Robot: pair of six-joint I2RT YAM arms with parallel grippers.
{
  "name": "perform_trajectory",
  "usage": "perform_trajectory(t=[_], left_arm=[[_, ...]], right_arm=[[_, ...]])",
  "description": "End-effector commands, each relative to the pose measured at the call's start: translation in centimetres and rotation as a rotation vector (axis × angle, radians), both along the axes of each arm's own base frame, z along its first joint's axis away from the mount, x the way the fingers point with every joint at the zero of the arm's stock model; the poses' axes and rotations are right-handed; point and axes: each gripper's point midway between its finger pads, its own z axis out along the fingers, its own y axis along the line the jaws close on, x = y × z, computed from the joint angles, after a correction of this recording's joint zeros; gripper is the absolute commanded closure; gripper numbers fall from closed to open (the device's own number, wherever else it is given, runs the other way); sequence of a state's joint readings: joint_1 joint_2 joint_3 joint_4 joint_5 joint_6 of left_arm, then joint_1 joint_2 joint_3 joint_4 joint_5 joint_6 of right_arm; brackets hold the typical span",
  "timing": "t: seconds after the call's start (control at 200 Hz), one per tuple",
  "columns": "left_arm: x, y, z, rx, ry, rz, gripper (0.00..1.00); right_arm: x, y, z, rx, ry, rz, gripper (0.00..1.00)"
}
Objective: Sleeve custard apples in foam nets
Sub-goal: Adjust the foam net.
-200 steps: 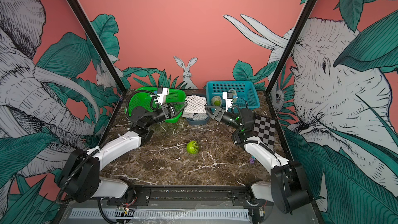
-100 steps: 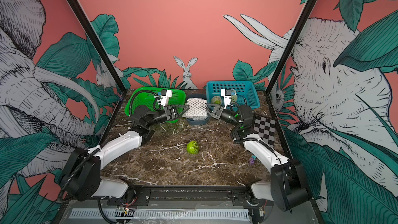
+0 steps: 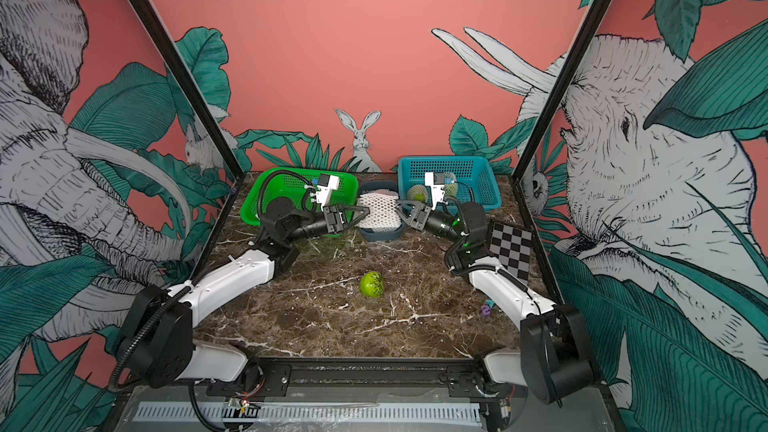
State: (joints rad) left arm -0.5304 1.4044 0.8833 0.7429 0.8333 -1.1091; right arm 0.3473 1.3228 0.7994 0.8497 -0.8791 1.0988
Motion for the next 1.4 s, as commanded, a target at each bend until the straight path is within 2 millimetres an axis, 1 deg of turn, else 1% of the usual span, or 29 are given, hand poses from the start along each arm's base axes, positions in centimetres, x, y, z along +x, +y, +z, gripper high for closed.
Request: perform_trajectory(t=[0.0,0.025,0.055,0.095,0.14,0.165,0.215,0.285,0.37,0.44,0.45,0.55,0.615,0.63,0.77,0.83,0.895,0.985,1.025,1.08,1.1,1.12,1.15,1.175,1.23,1.275,1.34,1.39], left_arm=[[-1.0,0.2,2.2,-0.019,-0.058,-0.018,0.77],[-1.0,0.2,2.2,-0.019,-0.058,-0.015,0.78],[-1.0,0.2,2.2,-0.018,-0.06,-0.014,0.77],[-0.9,0.3,2.2,-0.018,-0.064,-0.011,0.69],[-0.9,0.3,2.4,-0.022,-0.069,-0.009,0.55],[-0.9,0.3,2.4,-0.024,-0.07,-0.008,0.53],[-1.0,0.3,2.7,-0.042,-0.082,-0.016,0.55],[-1.2,0.3,3.5,-0.085,-0.095,-0.027,0.65],[-1.4,0.2,4.0,-0.118,-0.098,-0.047,0.67],[-1.8,-0.1,4.2,-0.134,-0.103,-0.073,0.78],[-1.8,-0.1,4.2,-0.135,-0.103,-0.073,0.78],[-1.7,-0.5,3.5,-0.106,-0.081,-0.074,0.77],[-1.8,-0.6,3.0,-0.083,-0.08,-0.075,0.66],[-1.8,-0.6,2.9,-0.077,-0.081,-0.074,0.65],[-1.4,-0.5,1.3,0.009,-0.063,-0.041,0.65],[-1.3,-0.5,0.5,0.046,-0.048,-0.029,0.7],[-1.3,-0.5,-0.1,0.075,-0.037,-0.027,0.8],[-1.3,-0.4,-0.4,0.08,-0.032,-0.019,0.92],[-1.2,-0.3,-0.4,0.078,-0.033,-0.014,0.99],[-1.2,-0.2,-0.2,0.07,-0.039,-0.006,1.0],[-1.2,-0.2,-0.1,0.065,-0.04,-0.005,1.0],[-1.2,-0.2,0.2,0.056,-0.046,-0.004,1.0],[-1.1,-0.2,0.4,0.042,-0.05,-0.003,1.0],[-1.1,-0.2,0.7,0.028,-0.051,-0.003,1.0],[-0.9,-0.1,1.3,-0.013,-0.056,0.001,1.0],[-0.7,0.1,1.8,-0.05,-0.057,0.004,1.0],[-0.5,0.4,2.8,-0.107,-0.065,0.006,1.0],[-0.3,0.6,3.4,-0.14,-0.072,0.006,1.0]], right_arm=[[-0.7,0.1,2.3,-0.006,-0.089,0.014,0.92],[-0.6,0.1,1.9,-0.025,-0.08,0.008,0.93],[-0.5,0.1,1.5,-0.052,-0.077,-0.001,0.94],[-0.6,0.2,1.2,-0.084,-0.084,-0.006,0.94],[-0.7,0.2,0.6,-0.119,-0.074,-0.006,0.94],[-0.8,0.3,0.4,-0.135,-0.074,-0.004,0.94],[-0.9,0.3,0.2,-0.16,-0.075,-0.01,0.94],[-0.8,0.2,-0.5,-0.188,-0.066,-0.026,0.94],[-0.7,0.1,-0.5,-0.191,-0.065,-0.038,0.94],[-0.5,0.2,-0.9,-0.206,-0.053,-0.043,0.94],[-0.5,0.2,-0.9,-0.209,-0.053,-0.042,0.94],[-0.7,0.3,-0.7,-0.208,-0.066,-0.042,0.94],[-0.9,0.2,-0.2,-0.2,-0.081,-0.044,0.94],[-0.9,0.2,-0.1,-0.199,-0.083,-0.045,0.94],[-1.2,0.1,0.6,-0.199,-0.102,-0.049,0.94],[-1.2,0.0,0.9,-0.197,-0.109,-0.049,0.94],[-1.4,0.0,1.3,-0.188,-0.121,-0.047,0.93],[-1.6,0.1,1.9,-0.181,-0.133,-0.038,0.92],[-1.6,0.1,1.9,-0.182,-0.133,-0.036,0.91],[-1.6,0.1,1.8,-0.188,-0.133,-0.034,0.86],[-1.6,0.1,1.7,-0.19,-0.132,-0.035,0.83],[-1.6,0.1,1.6,-0.192,-0.13,-0.036,0.77],[-1.5,0.0,1.4,-0.2,-0.122,-0.044,0.65],[-1.3,-0.2,1.1,-0.209,-0.115,-0.053,0.58],[-1.0,-0.8,0.6,-0.216,-0.106,-0.072,0.49],[-0.4,-1.8,0.2,-0.218,-0.085,-0.108,0.42],[0.2,-3.1,-0.2,-0.208,-0.066,-0.153,0.39],[0.4,-4.1,-0.2,-0.2,-0.063,-0.187,0.37]])
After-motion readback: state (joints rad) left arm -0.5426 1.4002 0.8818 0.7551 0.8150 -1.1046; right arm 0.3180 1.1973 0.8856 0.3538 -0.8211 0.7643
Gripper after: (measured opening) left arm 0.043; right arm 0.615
